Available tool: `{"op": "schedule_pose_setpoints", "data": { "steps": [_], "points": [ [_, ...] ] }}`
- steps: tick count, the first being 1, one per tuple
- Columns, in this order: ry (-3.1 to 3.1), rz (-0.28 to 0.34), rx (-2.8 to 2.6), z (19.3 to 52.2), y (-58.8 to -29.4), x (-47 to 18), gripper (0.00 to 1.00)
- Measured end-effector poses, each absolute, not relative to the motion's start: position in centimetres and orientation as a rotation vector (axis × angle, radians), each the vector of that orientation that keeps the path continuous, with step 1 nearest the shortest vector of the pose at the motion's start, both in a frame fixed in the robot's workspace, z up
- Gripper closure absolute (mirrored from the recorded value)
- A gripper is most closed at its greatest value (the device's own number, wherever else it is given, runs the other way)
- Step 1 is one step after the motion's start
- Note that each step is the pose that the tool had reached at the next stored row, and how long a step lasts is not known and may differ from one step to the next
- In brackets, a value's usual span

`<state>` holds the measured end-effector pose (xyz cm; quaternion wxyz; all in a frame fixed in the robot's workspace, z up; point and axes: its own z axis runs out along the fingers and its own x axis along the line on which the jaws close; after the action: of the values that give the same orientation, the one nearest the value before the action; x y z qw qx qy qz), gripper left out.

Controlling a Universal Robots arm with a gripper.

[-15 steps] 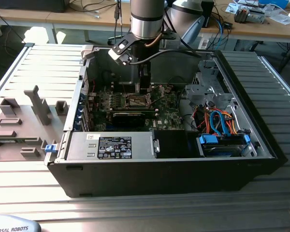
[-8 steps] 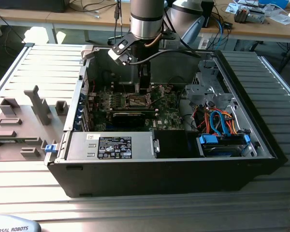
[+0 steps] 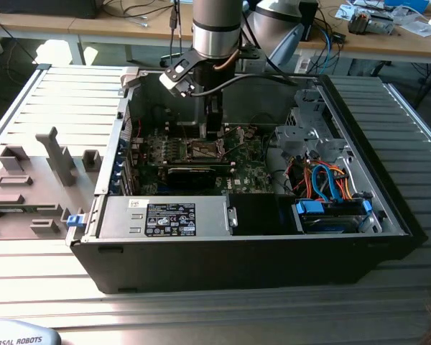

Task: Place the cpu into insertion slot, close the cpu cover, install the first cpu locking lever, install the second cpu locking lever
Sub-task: 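Place the cpu into insertion slot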

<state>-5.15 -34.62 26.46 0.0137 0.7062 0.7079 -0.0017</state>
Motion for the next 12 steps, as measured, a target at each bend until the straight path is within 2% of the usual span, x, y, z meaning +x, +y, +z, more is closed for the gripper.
{"op": "schedule_pose_setpoints", "data": {
  "steps": [12],
  "points": [
    [2.205, -0.005, 2.2, 26.4, -34.6, -5.43, 0.46]
  ]
}}
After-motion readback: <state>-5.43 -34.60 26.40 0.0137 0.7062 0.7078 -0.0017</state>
